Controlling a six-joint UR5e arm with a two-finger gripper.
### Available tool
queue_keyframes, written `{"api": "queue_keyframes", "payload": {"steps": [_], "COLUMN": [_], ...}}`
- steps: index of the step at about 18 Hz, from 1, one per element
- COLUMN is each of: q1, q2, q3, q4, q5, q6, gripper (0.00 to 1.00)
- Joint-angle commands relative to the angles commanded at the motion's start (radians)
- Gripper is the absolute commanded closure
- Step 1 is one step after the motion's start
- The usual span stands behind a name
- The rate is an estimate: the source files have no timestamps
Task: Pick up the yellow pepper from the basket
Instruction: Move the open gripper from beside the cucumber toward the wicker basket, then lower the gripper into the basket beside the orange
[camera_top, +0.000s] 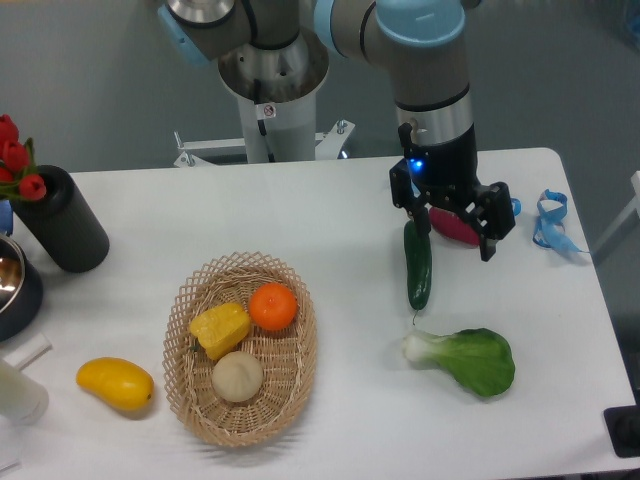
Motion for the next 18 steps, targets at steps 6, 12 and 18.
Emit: {"api": "queue_keyframes", "payload": {"steps": [6,12,18], "q1": [-0.003,-0.100,-0.208], "q2": [-0.005,-0.051,-0.080], "q3": [-0.046,-0.040,-0.063], "q4": [0.023,0.028,0.028], "q5": [-0.067,-0.086,-0.087], "q6": [-0.053,-0.274,-0.478], "gripper": [0.00,0.00,0.00]}}
